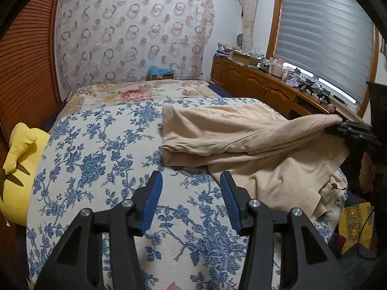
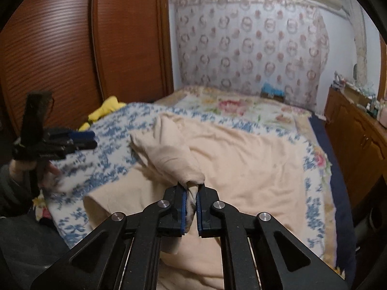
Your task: Fold small clothes
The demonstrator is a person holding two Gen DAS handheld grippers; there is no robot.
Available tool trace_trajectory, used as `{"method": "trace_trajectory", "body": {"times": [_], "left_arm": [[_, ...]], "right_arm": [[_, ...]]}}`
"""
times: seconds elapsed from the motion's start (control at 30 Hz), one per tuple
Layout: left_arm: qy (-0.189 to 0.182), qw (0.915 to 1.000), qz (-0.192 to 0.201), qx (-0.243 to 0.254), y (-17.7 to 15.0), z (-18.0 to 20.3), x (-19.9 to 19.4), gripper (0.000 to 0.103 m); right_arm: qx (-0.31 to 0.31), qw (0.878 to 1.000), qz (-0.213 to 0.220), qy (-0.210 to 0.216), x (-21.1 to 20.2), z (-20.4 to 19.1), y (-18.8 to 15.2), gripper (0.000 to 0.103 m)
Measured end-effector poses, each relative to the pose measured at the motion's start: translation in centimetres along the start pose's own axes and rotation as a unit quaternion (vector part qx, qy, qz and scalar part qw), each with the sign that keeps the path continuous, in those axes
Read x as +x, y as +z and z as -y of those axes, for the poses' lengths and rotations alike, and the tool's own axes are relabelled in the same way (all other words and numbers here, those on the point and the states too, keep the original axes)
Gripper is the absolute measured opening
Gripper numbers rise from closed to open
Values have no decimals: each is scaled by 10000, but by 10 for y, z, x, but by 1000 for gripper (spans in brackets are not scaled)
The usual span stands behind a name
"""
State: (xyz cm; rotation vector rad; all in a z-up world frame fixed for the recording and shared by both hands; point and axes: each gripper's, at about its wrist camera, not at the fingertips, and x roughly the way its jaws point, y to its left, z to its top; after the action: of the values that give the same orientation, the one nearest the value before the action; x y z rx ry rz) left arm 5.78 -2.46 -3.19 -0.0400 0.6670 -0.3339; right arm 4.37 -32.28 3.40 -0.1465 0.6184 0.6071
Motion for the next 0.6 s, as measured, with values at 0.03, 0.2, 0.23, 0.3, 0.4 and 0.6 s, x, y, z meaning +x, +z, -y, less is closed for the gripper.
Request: {"method": "trace_trajectory", "body": {"times": [0.03, 0.2, 0.23, 0.3, 0.4, 0.6], "left_arm": [[-18, 10000, 12, 9, 1, 1, 0, 48], [-63, 9999, 43, 75, 2, 8, -4, 49], [-72, 9999, 58, 90, 3, 9, -4, 49], [-70, 9999, 87, 104, 3, 10, -5, 49], [-60, 9998, 123, 117, 5, 12, -5, 49], [17, 9998, 142, 118, 6, 12, -6, 49]], "right_arm": [[-16, 10000, 34, -90, -7, 2, 1, 4], [122, 9983, -39, -573, -30, 22, -8, 4], [187, 9977, -89, -648, -32, 28, -12, 4], [334, 9960, -253, -791, -36, 42, -27, 4], [512, 9926, -552, -952, -32, 56, -47, 4], [613, 9884, -798, -1136, -25, 65, -65, 23]]}}
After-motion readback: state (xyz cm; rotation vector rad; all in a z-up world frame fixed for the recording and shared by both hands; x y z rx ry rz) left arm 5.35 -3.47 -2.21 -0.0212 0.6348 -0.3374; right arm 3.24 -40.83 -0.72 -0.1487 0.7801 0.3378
